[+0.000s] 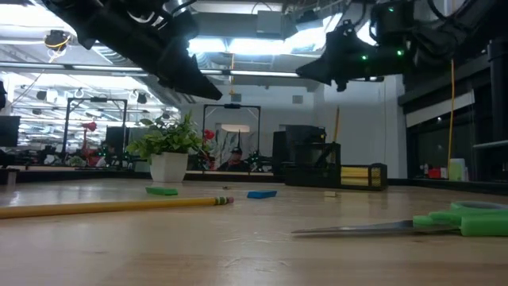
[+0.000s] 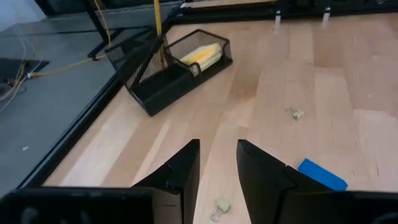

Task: Pick and place office supplies into organizer
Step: Put the right brown binder clip into the black desk organizer

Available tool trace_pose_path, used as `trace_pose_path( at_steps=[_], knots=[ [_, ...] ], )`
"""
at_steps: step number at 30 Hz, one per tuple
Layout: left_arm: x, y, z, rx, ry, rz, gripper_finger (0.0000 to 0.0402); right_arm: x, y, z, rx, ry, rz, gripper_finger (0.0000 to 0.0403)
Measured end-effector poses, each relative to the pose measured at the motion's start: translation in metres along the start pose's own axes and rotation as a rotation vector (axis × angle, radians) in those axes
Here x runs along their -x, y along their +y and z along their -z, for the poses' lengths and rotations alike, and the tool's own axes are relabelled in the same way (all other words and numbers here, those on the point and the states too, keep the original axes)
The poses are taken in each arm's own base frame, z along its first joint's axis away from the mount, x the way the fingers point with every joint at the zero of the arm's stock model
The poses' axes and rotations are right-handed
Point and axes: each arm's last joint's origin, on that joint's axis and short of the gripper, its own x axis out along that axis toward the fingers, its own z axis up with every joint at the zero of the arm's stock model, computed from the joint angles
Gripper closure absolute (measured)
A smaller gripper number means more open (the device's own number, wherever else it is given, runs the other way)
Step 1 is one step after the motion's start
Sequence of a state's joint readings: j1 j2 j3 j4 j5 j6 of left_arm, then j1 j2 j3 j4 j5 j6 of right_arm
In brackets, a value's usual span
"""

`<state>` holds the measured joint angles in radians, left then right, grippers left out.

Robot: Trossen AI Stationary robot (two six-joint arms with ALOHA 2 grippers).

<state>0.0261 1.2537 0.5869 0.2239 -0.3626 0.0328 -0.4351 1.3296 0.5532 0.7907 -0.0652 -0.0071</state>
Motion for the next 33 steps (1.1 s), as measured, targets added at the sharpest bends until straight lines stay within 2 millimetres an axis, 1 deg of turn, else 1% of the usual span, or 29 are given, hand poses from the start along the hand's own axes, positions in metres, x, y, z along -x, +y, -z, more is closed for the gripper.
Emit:
trace_pose_path(
  at_steps=[5,9,14,18,22,25,28,33],
  knots=[
    [0.0,-0.001,-0.002,-0.024,-0.025,0.037,0.0302,-0.01,0.015,-0.019,0.022,0.22,-0.047,0.0398],
    [0.0,-0.002,-0.006,-0.024,-0.06,0.075,0.0303,-0.012,0.03,-0.036,0.069,0.383,-0.014,0.0398],
    [0.001,-0.003,-0.007,-0.061,-0.081,0.101,0.0304,-0.009,0.043,-0.06,0.11,0.551,0.002,0.0399],
    [0.001,-0.003,-0.012,-0.073,-0.124,0.098,0.0304,-0.004,0.055,-0.075,0.11,0.625,-0.03,0.04],
    [0.001,-0.003,-0.012,-0.068,-0.126,0.117,0.0304,0.002,0.07,-0.077,0.143,0.674,-0.089,0.04],
    [0.001,-0.004,-0.01,-0.058,-0.116,0.152,0.0304,0.011,0.082,-0.077,0.163,0.749,-0.133,0.0401],
    [0.001,-0.005,-0.01,-0.055,-0.113,0.176,0.0304,0.021,0.096,-0.075,0.131,0.835,-0.156,0.0401],
    [0.001,-0.005,-0.008,-0.044,-0.089,0.181,0.0304,0.037,0.122,-0.073,0.13,0.89,-0.205,0.0401]
  ],
)
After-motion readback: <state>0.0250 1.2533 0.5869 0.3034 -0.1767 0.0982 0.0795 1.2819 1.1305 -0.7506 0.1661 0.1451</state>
